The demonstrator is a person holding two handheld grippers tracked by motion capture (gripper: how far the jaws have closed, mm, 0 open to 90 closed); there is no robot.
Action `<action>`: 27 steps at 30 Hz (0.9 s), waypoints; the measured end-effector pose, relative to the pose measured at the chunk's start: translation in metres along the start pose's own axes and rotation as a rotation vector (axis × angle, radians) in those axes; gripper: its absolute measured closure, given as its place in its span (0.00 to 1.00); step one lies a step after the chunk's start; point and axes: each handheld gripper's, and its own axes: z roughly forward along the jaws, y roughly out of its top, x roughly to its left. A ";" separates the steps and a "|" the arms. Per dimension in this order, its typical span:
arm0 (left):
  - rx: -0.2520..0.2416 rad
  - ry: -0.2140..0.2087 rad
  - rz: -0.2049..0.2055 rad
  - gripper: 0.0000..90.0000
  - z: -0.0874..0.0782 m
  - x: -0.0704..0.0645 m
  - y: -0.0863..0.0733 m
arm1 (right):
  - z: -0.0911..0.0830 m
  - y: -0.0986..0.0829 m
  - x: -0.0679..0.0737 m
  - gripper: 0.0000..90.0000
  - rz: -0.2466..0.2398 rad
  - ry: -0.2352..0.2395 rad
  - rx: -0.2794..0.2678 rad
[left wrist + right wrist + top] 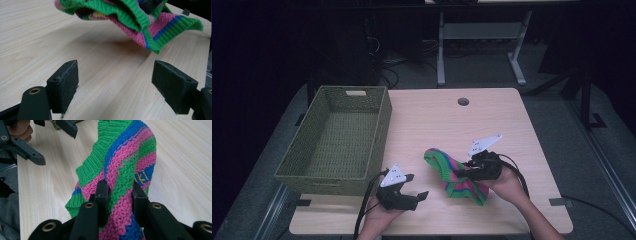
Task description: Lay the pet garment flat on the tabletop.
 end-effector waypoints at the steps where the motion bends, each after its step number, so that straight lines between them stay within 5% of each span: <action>1: 0.000 0.000 0.001 0.23 0.000 0.000 0.000 | 0.001 0.000 0.000 0.80 -0.001 0.003 0.002; 13: -0.001 0.002 0.002 0.23 -0.001 0.000 0.000 | 0.008 0.002 0.004 0.80 0.014 0.026 -0.012; 22: -0.003 0.003 0.002 0.23 -0.001 0.000 0.000 | 0.032 -0.001 0.009 0.79 0.042 0.036 0.033; 27: -0.005 0.005 0.003 0.23 -0.002 0.001 0.000 | 0.048 -0.003 0.017 0.76 0.018 -0.001 0.085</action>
